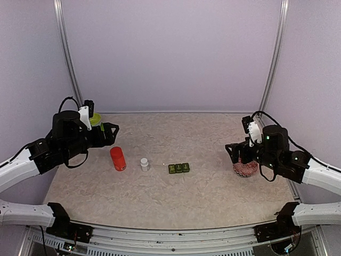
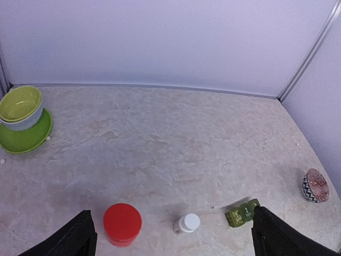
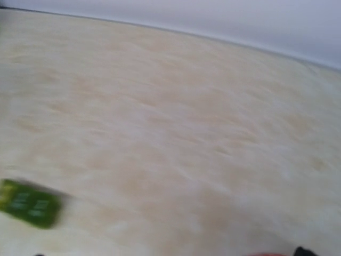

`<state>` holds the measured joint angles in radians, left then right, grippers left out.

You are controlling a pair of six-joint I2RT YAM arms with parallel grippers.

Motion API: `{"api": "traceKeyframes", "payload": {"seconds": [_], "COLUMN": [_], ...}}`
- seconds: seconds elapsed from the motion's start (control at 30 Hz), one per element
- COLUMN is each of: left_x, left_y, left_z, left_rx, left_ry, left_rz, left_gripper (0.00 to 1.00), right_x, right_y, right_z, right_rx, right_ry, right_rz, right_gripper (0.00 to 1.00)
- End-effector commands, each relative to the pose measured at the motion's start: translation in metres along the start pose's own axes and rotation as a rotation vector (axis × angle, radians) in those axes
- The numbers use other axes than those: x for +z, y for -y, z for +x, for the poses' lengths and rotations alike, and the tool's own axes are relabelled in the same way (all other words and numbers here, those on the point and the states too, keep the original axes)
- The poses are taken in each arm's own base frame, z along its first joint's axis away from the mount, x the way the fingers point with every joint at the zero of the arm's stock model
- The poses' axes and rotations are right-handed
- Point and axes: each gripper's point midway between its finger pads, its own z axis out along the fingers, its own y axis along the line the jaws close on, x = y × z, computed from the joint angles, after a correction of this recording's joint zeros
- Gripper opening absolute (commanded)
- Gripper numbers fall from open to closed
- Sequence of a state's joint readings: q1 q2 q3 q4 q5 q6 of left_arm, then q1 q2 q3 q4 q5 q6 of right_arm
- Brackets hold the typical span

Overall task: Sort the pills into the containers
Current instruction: Reset both arms

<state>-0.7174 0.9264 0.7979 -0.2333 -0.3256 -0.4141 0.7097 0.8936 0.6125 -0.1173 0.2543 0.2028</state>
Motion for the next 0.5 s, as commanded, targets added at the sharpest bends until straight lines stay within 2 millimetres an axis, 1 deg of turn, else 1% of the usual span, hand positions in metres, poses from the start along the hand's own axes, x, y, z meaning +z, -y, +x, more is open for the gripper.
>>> {"api": "traceKeyframes", "payload": {"seconds": [0.0,0.13,0.27,0.37,0.47], "left_x": [0.001,0.005,0.009,0.002,-0.013], "left_y": [-0.031,-0.06,-0.086,-0.087,-0.085], "left_z": [-0.012,-0.018,-0.016,-0.017,-0.022], "left_rx": [-0.038,-0.084,-0.128,-0.111,-0.086], "left_ry": [0.04,0.045,0.03,0.069,0.152], "left_rz": [-0.068,-0.098,-0.104,-0.073,-0.052], "left_gripper": [0.99,0.99,0.99,0.99,0.99], "right_x": [-0.005,-0.018,-0.028,-0.036,-0.05], "right_y": [0.026,0.056,0.074,0.077,0.08], "right_z": [0.002,-0.007,-0.015,-0.021,-0.03], "right_rx": [0.019,0.054,0.086,0.086,0.091], "right_ry": [0.007,0.042,0.066,0.079,0.121], "right_rz": [0.022,0.092,0.154,0.172,0.183], "right_gripper": [1.0,1.0,1.0,1.0,1.0]}}
